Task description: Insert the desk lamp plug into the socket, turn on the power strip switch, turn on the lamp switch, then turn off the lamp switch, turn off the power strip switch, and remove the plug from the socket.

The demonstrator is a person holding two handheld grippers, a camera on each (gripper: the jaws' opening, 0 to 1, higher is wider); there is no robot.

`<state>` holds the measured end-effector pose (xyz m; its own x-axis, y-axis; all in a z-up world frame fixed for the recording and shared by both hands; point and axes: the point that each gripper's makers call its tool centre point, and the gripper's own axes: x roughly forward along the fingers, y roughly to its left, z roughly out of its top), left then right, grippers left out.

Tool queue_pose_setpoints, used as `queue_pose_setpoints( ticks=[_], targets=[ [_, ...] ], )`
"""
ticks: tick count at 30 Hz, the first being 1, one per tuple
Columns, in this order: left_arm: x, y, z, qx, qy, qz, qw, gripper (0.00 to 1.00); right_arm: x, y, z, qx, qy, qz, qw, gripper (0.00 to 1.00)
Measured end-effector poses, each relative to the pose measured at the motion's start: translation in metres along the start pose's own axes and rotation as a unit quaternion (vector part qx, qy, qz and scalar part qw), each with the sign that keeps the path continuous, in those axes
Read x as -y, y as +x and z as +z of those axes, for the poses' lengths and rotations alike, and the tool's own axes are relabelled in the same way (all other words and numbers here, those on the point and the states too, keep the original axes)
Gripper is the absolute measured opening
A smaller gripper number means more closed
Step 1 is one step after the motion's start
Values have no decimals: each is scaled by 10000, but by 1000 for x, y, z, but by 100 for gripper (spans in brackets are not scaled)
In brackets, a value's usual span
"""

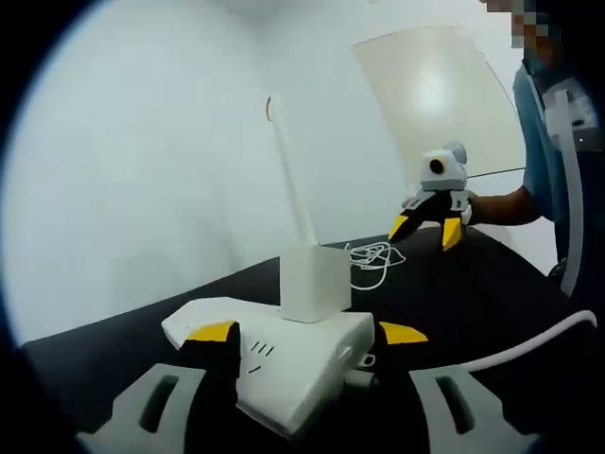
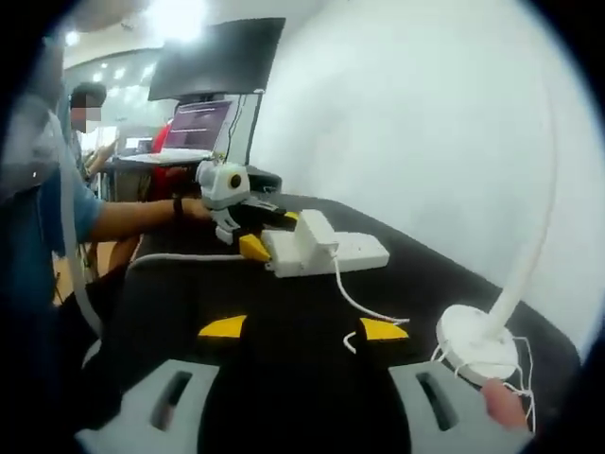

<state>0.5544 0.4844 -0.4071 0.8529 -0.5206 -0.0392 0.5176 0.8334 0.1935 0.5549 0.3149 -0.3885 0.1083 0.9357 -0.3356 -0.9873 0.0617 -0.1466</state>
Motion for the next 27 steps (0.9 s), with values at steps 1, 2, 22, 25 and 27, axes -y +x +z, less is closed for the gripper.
queue_pose_setpoints(
  ticks=[1,2,22,25,27],
  targets=[
    [0,1,0,-16,-36,18,10000,56,5,0,2,-7,-5,-9,10000,45],
    [-1,1,0,-11,-34,16,10000,57,7,1,5,-31,-21,-21,10000,45],
    [0,4,0,-6,-42,-12,10000,56,42,16,35,-831,-695,124,9940,40],
    [0,4,-1,-6,-41,-12,10000,56,39,22,37,-955,-723,255,9925,37],
    [1,4,0,-4,-41,-14,10000,56,38,26,38,-1060,-764,340,9908,36]
  ],
)
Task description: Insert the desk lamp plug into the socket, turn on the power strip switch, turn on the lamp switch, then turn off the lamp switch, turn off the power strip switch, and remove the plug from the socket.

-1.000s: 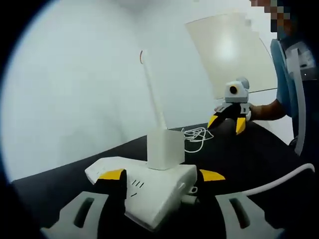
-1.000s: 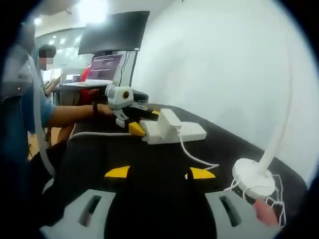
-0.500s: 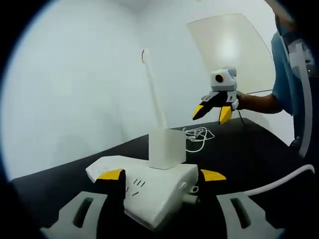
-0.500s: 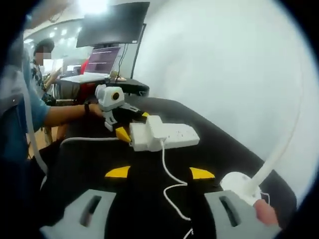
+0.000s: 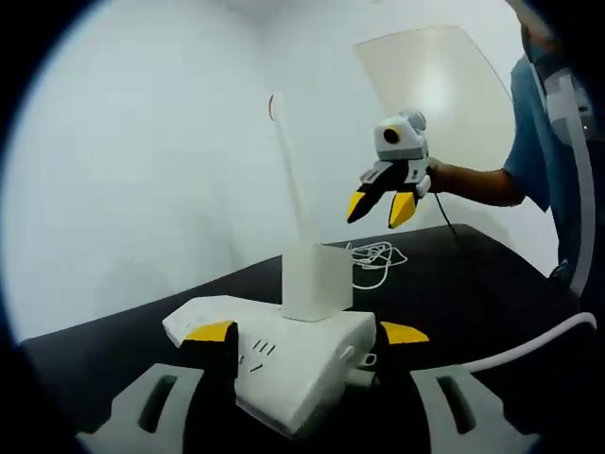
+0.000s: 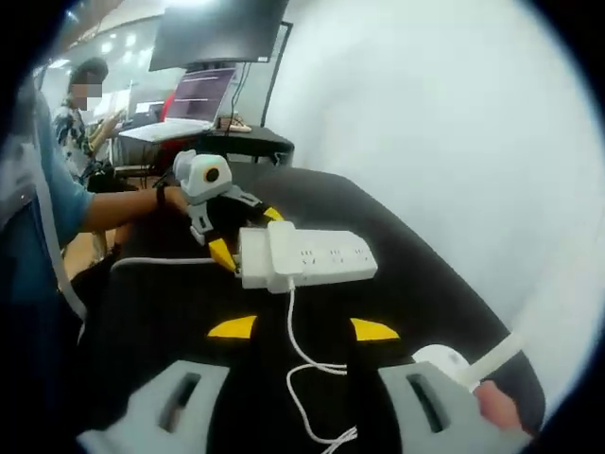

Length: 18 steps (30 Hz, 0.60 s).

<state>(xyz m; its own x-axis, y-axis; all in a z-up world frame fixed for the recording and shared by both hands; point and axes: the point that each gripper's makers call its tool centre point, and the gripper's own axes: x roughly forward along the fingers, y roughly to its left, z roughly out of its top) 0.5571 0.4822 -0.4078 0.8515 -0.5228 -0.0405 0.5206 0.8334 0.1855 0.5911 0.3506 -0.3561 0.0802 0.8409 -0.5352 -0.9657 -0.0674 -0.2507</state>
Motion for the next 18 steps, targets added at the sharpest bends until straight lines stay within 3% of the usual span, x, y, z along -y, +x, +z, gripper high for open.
queue_pose_setpoints(
  ticks=[8,18],
  targets=[
    [2,-1,0,5,1,-12,10000,56,-4,23,-8,-622,115,480,9968,28],
    [3,-1,0,8,2,-24,10000,56,-8,42,-11,-940,150,665,9932,26]
  ],
)
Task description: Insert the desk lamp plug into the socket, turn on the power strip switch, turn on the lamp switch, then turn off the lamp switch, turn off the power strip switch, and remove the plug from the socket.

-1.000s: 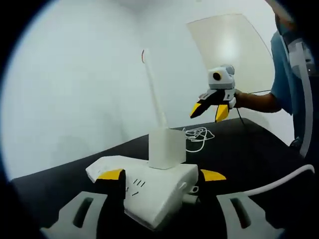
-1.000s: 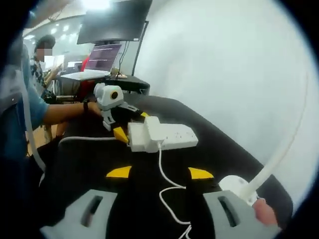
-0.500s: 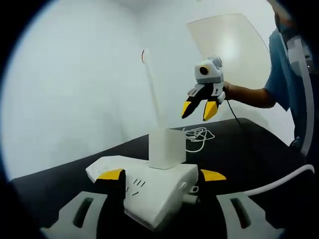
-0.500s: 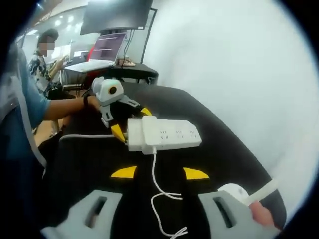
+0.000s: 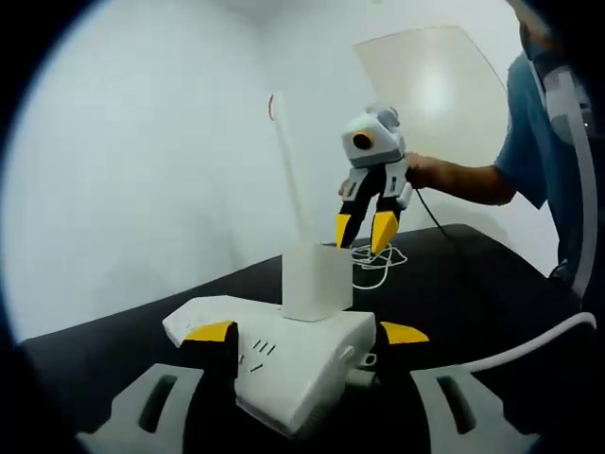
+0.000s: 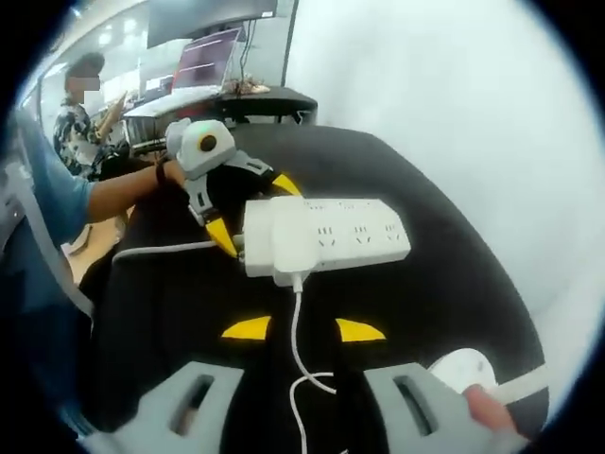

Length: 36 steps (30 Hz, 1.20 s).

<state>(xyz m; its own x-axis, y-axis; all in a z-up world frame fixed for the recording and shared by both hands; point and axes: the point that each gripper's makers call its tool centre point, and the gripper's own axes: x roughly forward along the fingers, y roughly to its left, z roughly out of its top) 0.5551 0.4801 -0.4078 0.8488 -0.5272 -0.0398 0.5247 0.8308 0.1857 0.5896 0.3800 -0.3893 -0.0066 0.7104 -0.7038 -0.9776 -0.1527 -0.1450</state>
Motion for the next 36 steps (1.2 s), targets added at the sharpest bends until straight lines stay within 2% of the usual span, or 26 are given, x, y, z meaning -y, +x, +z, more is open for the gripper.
queue_pose_setpoints(
  ticks=[6,10,16,21,27,32,34,36],
  targets=[
    [1,0,0,0,1,-8,10000,56,1,9,2,-132,-83,27,9999,23],
    [1,0,0,-1,1,-11,10000,56,4,12,5,-184,-128,67,9997,16],
    [2,1,0,0,2,-16,10000,56,4,17,10,-229,-146,108,9996,13],
    [1,1,0,1,2,-22,10000,56,-1,20,10,-365,-204,216,9989,7],
    [1,1,0,-4,12,-30,10000,57,-2,20,10,-489,-253,164,9984,6],
    [1,2,-2,-72,16,-48,10000,57,-2,15,21,-458,-295,58,9985,5],
    [1,1,-2,-76,-6,-52,10000,57,-3,17,20,-624,-402,35,9972,5],
    [1,1,-2,-79,0,-51,10000,57,-3,16,21,-655,-434,20,9969,5]
  ],
)
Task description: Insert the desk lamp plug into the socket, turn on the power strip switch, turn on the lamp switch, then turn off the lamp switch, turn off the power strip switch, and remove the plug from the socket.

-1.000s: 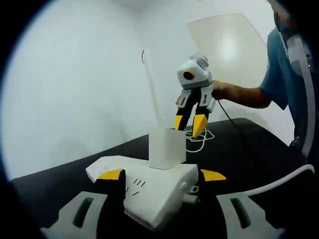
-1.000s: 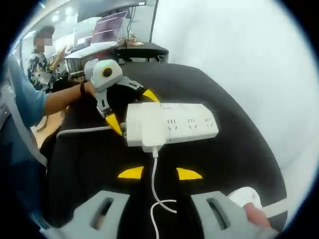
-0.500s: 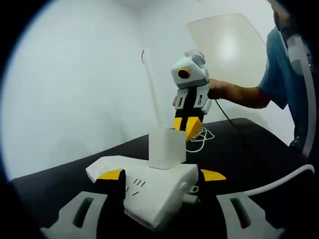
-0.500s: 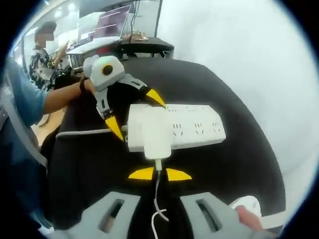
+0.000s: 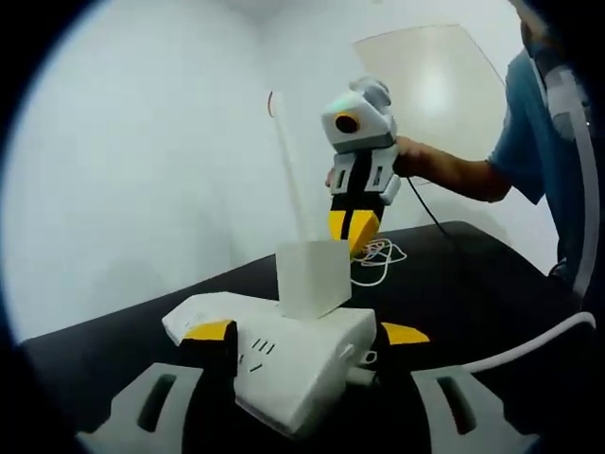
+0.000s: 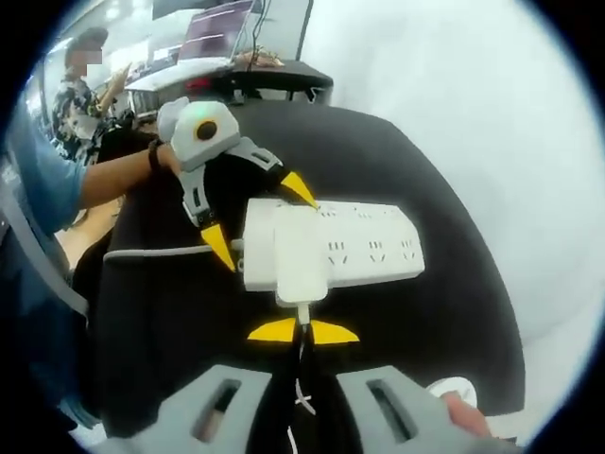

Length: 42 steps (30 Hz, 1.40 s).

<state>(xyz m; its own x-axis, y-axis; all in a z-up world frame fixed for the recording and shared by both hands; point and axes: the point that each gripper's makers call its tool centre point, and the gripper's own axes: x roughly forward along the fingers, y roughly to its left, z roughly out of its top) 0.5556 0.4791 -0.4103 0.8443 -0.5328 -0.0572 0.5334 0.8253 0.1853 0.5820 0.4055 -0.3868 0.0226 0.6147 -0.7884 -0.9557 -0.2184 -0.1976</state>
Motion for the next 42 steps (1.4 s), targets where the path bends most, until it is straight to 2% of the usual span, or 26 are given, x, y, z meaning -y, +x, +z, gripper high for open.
queue_pose_setpoints(
  ticks=[8,13,16,20,25,28,31,42],
  targets=[
    [1,-2,0,8,99,-72,9999,54,6,-6,10,152,337,0,9993,4],
    [1,-1,0,3,105,-89,9999,54,4,-3,3,84,249,-21,9997,4],
    [1,-1,-1,-7,108,-87,9999,54,5,-5,8,116,276,-34,9995,4],
    [1,-2,1,-5,71,-73,9999,54,6,-9,17,106,111,-112,9998,4],
    [4,-1,0,-8,120,-89,9999,54,8,-5,4,106,266,-33,9996,4],
    [4,0,0,-5,139,-94,9999,54,6,-5,1,336,424,13,9985,4],
    [5,0,1,5,144,-103,9998,54,7,-3,-2,390,477,22,9981,4],
    [6,0,2,20,150,-109,9998,53,-2,7,-17,438,597,-5,9973,3]
  ],
)
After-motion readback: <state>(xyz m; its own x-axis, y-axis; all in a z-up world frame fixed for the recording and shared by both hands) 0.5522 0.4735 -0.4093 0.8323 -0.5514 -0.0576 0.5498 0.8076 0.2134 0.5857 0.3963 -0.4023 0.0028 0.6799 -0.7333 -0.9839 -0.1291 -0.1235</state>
